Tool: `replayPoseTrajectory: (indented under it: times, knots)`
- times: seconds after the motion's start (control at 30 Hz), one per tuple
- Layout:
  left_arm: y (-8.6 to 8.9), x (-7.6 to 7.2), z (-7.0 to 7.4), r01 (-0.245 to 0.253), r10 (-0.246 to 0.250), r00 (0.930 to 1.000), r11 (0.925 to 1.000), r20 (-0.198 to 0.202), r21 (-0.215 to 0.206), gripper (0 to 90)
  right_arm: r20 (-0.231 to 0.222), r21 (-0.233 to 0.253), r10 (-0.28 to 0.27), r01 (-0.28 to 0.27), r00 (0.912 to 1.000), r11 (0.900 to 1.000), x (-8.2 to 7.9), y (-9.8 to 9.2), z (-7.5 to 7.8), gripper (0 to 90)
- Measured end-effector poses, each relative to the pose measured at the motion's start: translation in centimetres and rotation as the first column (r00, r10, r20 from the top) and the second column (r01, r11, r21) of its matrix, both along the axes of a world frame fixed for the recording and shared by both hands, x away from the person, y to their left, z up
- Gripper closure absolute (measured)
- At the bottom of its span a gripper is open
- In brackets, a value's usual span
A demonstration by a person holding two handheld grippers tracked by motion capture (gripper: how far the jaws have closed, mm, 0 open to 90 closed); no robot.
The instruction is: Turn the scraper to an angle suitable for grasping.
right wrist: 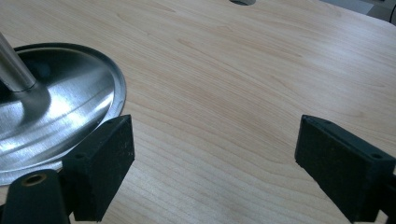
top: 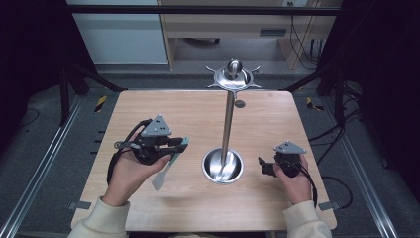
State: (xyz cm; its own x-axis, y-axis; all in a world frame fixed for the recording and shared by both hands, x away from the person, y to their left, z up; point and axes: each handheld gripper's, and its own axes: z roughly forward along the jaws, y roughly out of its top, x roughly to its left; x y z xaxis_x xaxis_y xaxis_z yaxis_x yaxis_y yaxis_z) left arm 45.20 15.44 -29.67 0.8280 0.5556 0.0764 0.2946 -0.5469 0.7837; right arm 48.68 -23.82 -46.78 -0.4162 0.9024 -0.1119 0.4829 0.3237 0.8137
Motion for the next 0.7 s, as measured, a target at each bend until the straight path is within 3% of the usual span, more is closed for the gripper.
replayPoseTrajectory:
  times: [0.23, 0.37, 0.7]
  knots:
    - [-0.5, -0.1, 0.7, 0.007, -0.007, 0.9998, 0.9998, 0.019, -0.02, 74.4, 0.003, -0.005, 0.003, -0.003, 1.0, 1.0, -0.1, 0.0, 0.0, 12.2]
    - [-0.5, 0.8, 0.8, 0.008, -0.008, 1.0, 0.9987, -0.004, -0.05, 74.4, 0.001, -0.005, 0.001, -0.001, 1.0, 1.0, -0.1, 0.1, 0.0, 12.2]
    - [-0.8, 0.5, 2.7, 0.008, -0.005, 0.9989, 0.9971, 0.046, -0.076, 74.4, 0.005, -0.008, -0.004, 0.004, 1.0, 1.0, -0.1, 0.0, 0.1, 12.2]
